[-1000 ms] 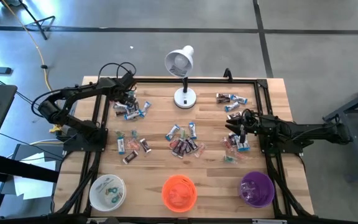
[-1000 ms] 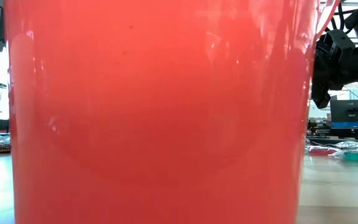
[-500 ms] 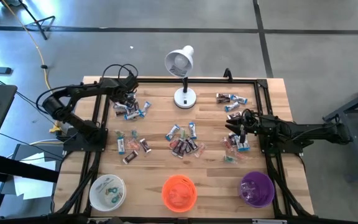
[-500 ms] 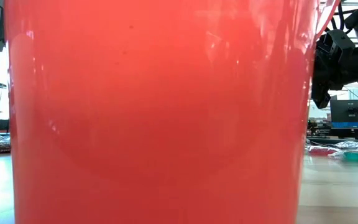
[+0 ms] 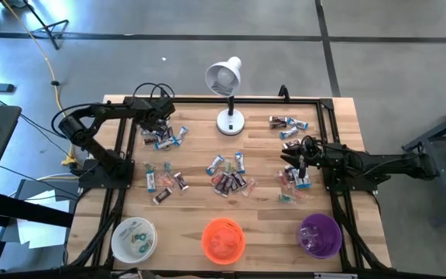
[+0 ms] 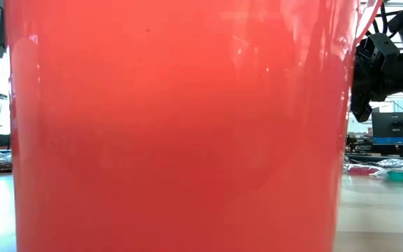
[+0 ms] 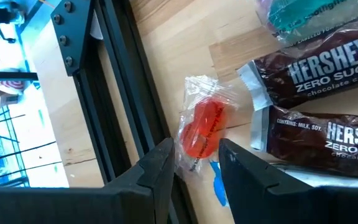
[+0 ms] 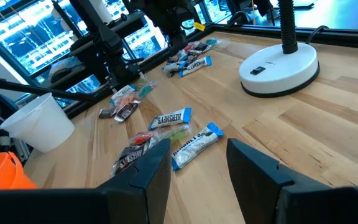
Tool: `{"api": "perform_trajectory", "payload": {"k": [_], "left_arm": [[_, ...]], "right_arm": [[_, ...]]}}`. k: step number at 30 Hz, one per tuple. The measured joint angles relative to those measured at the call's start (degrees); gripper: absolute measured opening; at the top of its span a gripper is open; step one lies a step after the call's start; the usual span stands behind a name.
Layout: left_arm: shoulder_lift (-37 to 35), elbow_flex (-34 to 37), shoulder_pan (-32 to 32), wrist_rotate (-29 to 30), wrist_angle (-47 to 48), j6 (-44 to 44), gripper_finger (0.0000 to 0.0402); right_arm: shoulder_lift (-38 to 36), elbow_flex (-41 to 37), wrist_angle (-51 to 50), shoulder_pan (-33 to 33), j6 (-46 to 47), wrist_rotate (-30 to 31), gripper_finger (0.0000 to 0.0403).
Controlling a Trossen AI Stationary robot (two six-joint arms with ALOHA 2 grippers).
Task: Organize candy in baskets
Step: Put the red gummy into the white bucket
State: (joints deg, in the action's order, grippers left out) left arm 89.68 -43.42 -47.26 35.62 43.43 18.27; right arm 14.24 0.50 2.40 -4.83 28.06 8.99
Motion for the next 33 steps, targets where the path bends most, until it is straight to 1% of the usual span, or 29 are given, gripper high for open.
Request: {"api": "perform_trajectory", "payload": {"k": [11, 22, 30, 33], "left_arm": [[2.9, -0.04, -0.34, -0.51, -1.34, 2.51, 0.0115], [3.36, -0.28, -0.34, 0.28, -1.25, 2.76, 0.0115], [3.34, -5.22, -2.53, -5.53, 2.25, 8.93, 0.0115], [3.34, -6.14, -3.18, -6.8, 2.7, 10.56, 0.0115]], "right_arm": [[0.0, 0.01, 0.0, -0.01, 0.01, 0.0, 0.0152], [-0.01, 0.02, 0.01, -0.01, -0.01, -0.02, 0.0152], [0.0, 0.02, 0.0, -0.01, -0.01, -0.01, 0.0152], [0.0, 0.0, 0.0, -0.01, -0.01, 0.0, 0.0152]]}}
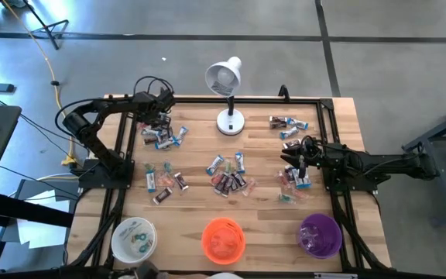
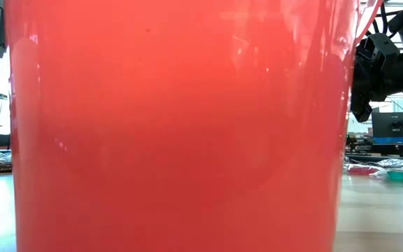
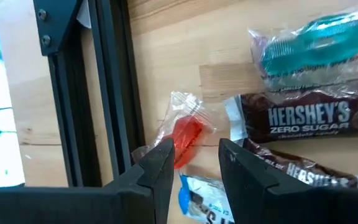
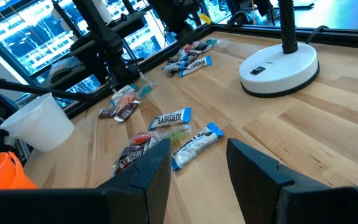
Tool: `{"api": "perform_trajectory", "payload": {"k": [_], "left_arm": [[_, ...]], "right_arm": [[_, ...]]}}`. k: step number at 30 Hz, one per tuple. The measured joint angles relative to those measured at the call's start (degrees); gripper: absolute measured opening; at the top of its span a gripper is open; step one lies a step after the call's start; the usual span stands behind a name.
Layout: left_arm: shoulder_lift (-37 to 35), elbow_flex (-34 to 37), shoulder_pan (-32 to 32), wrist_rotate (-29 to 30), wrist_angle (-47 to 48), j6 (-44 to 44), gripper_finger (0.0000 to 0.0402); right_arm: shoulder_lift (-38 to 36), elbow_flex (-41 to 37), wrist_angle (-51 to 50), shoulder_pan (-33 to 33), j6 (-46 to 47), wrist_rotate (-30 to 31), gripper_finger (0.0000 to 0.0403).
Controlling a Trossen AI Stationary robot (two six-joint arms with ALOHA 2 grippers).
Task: Organize candy in baskets
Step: Put the red gummy into the white bucket
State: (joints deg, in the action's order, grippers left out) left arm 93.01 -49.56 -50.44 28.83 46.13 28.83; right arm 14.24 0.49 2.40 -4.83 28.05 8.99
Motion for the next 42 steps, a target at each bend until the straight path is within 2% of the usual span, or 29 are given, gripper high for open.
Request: {"api": "perform_trajectory", "payload": {"k": [6, 10, 22, 31, 36, 42], "left_arm": [[0.0, -0.33, -0.28, -0.11, -0.89, 2.87, 0.0115], [-0.73, -0.33, -0.71, -2.57, -1.49, 6.38, 0.0115], [-0.72, -0.29, -1.31, 0.21, -2.93, 10.99, 0.0115], [-0.7, 2.86, 0.89, 1.81, -1.09, 2.1, 0.0115], [-0.6, 5.36, 2.35, 4.68, -1.43, -2.48, 0.0115], [2.25, 5.99, 3.29, 9.15, -2.33, -2.22, 0.0115]], "right_arm": [[-0.02, 0.02, -0.01, 0.02, 0.0, 0.01, 0.0152], [-0.02, 0.01, 0.02, 0.02, 0.02, -0.02, 0.0152], [-0.01, 0.01, 0.02, -0.01, 0.02, -0.01, 0.0152], [-0.02, 0.0, 0.0, -0.01, 0.02, 0.0, 0.0152], [0.0, 0.0, 0.01, 0.01, 0.02, 0.0, 0.0152], [-0.02, 0.02, 0.01, -0.01, 0.02, -0.01, 0.0152]]}}
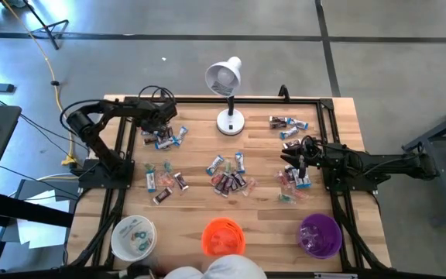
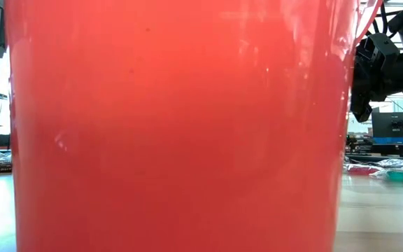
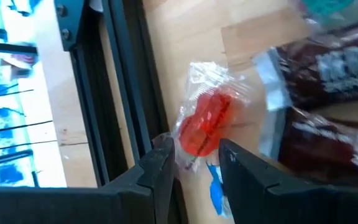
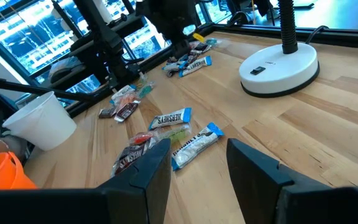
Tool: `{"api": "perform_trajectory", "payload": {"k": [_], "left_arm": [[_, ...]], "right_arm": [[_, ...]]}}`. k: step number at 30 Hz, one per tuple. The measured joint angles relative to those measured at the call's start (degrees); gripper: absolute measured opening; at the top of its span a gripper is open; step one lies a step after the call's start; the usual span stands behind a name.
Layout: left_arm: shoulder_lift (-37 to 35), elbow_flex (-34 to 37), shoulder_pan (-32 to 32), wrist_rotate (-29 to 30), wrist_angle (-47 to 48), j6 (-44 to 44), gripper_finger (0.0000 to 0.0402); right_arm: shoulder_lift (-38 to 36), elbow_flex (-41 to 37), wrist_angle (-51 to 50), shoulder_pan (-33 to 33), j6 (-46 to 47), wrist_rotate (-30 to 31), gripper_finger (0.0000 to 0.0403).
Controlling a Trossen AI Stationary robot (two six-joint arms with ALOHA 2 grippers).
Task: Organize candy in baskets
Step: Put the red gummy into the white bucket
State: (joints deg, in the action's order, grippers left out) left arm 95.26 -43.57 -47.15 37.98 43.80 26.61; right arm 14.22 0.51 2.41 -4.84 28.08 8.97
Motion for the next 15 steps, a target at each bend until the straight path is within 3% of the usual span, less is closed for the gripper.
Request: {"api": "perform_trajectory", "payload": {"k": [15], "left_arm": [[0.87, 0.0, 0.07, 1.13, -1.71, 2.38, 0.0115]], "right_arm": [[0.01, -0.01, 0.0, 0.0, 0.0, 0.02, 0.0152]]}}
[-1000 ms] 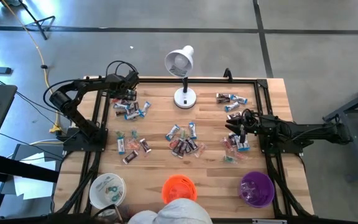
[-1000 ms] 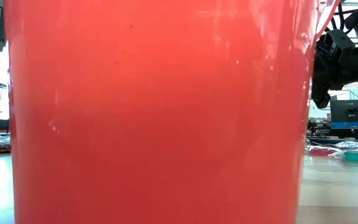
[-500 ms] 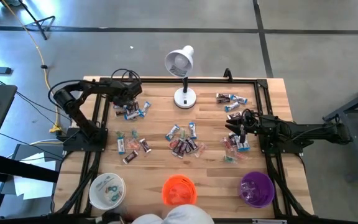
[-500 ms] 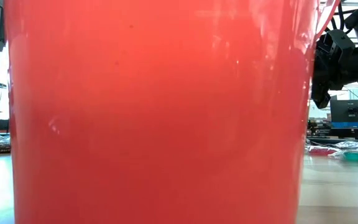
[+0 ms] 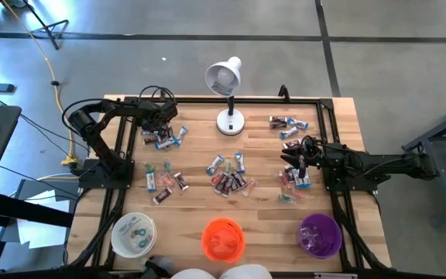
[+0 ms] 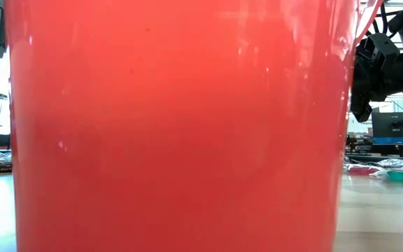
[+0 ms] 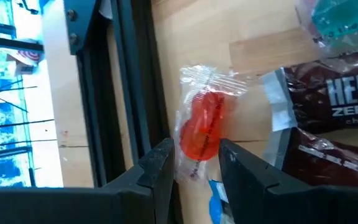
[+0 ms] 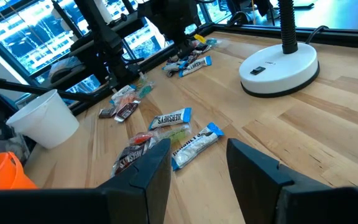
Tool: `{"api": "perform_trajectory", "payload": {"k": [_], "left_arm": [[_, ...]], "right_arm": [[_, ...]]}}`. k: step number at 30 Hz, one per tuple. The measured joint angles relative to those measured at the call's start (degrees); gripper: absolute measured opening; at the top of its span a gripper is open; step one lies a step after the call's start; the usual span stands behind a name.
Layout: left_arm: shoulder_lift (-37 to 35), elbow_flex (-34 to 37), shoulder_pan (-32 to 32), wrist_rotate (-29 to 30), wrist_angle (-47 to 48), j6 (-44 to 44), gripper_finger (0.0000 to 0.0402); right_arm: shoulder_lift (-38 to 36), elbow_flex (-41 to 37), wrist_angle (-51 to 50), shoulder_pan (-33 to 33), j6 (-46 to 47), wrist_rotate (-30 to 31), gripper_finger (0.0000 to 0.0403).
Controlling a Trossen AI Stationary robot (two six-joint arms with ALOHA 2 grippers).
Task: Organize candy in baskets
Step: Put the red gummy into the white bucket
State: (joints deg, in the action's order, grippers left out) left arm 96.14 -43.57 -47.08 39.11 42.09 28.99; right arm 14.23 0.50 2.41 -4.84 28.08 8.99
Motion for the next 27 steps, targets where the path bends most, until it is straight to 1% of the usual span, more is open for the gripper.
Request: {"api": "perform_trajectory", "payload": {"k": [2, 4, 6, 8, 10, 12, 21, 27], "left_arm": [[-0.14, 0.0, 0.01, -2.09, 0.08, 1.62, 0.0115], [-0.42, 0.0, 0.17, -4.81, -0.03, 5.3, 0.0115], [-0.42, 0.0, 0.42, -5.37, -0.09, 6.56, 0.0115], [-0.08, -0.02, 0.47, -3.96, -0.16, 5.38, 0.0115], [0.52, -0.02, 0.56, -0.11, -0.2, 3.64, 0.0115], [0.59, -0.02, 0.49, 2.01, -0.35, 3.34, 0.0115], [0.9, -0.02, 0.49, 2.8, -0.46, 5.32, 0.0115], [0.9, -0.02, 0.61, 1.22, 0.55, 10.16, 0.0115]], "right_arm": [[0.01, 0.0, 0.0, 0.0, 0.0, 0.0, 0.0152], [0.01, -0.01, 0.0, 0.02, 0.0, 0.0, 0.0152], [0.01, -0.01, 0.0, 0.0, 0.0, 0.0, 0.0152], [0.0, 0.0, -0.01, 0.02, 0.0, -0.01, 0.0152], [0.0, 0.0, -0.02, 0.0, 0.0, -0.01, 0.0152], [0.01, -0.01, -0.02, 0.0, 0.0, 0.0, 0.0152], [0.0, 0.01, -0.01, 0.0, 0.0, 0.0, 0.0152], [0.0, -0.01, 0.0, 0.0, 0.0, 0.0, 0.0152]]}}
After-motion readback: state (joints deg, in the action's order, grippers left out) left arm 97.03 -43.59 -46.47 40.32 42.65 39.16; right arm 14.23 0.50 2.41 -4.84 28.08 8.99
